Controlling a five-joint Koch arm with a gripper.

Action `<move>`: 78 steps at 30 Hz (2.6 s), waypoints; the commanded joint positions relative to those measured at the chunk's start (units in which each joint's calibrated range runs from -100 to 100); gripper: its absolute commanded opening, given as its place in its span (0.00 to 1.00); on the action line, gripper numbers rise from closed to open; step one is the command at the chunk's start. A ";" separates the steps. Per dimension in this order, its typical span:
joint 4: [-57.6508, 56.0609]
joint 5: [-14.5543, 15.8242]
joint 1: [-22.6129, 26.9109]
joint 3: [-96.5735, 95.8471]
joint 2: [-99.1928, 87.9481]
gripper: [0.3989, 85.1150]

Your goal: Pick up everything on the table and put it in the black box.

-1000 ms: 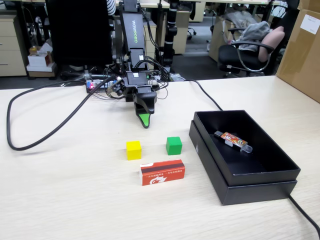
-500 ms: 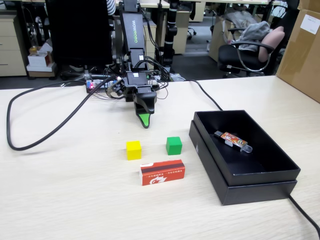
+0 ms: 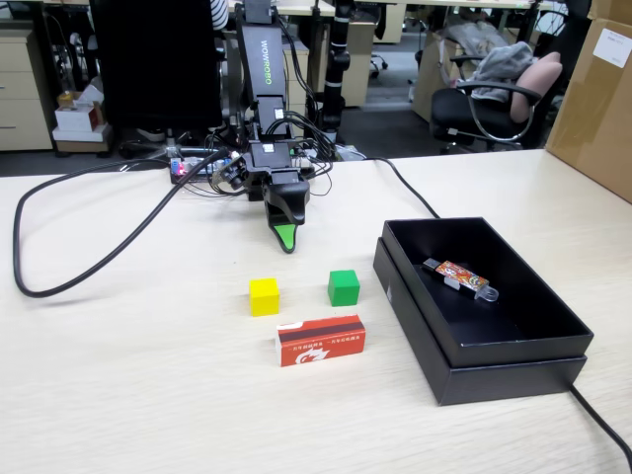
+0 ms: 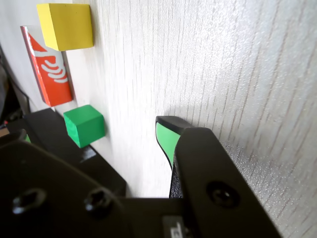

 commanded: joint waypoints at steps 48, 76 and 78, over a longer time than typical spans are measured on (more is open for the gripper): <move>-13.38 1.17 3.52 10.07 -0.10 0.57; -73.94 7.77 6.89 78.07 38.92 0.55; -75.15 7.77 6.45 81.97 44.20 0.55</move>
